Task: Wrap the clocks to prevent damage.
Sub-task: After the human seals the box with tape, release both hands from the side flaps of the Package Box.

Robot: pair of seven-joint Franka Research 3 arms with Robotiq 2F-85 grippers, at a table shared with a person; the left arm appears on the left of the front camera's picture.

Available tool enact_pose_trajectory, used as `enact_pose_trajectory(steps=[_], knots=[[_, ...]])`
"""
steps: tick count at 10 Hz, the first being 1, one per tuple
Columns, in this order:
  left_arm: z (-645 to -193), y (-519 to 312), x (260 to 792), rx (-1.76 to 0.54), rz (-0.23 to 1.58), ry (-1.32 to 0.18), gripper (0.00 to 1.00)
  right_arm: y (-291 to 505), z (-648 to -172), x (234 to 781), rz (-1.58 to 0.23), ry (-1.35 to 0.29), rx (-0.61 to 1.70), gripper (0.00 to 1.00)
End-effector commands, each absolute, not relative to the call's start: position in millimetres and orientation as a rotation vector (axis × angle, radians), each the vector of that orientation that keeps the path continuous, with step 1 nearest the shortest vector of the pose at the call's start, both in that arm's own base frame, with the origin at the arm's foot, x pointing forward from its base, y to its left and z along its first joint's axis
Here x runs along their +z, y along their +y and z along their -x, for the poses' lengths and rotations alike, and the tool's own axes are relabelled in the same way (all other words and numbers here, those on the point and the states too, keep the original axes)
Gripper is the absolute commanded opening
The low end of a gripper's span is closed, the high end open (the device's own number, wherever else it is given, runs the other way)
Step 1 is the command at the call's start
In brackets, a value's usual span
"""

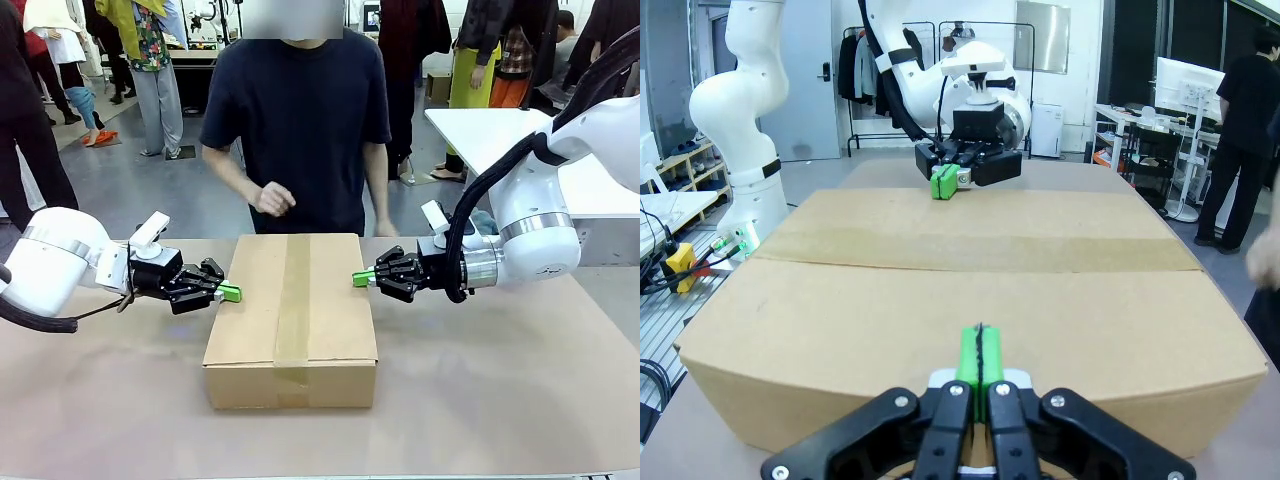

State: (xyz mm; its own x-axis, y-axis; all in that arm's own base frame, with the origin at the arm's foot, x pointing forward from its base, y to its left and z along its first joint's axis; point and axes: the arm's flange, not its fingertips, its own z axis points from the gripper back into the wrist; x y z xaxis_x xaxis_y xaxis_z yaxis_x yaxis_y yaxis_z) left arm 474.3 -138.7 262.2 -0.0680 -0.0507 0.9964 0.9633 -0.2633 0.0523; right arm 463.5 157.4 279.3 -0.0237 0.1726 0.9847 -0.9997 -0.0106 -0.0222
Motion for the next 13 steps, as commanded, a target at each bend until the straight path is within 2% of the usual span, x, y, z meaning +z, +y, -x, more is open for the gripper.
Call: enact_pose_trajectory(steps=[1,7,9,11,13], knots=[[-475,-139,261,-1.486,1.321,-1.074,0.00,158,-462,277,-1.071,-1.092,1.295,0.01],[-474,-139,262,-1.476,1.326,-1.072,0.00,157,-463,279,-1.075,-1.093,1.309,0.01],[-483,-132,314,-1.523,1.214,-0.989,0.00,153,-468,328,-0.986,-1.082,1.362,0.01],[-479,-116,377,-1.601,1.117,-0.862,0.00,134,-454,384,-0.900,-0.909,1.417,0.01],[-468,-100,429,-1.662,0.972,-0.667,0.00,106,-444,448,-0.724,-0.841,1.400,0.01]])
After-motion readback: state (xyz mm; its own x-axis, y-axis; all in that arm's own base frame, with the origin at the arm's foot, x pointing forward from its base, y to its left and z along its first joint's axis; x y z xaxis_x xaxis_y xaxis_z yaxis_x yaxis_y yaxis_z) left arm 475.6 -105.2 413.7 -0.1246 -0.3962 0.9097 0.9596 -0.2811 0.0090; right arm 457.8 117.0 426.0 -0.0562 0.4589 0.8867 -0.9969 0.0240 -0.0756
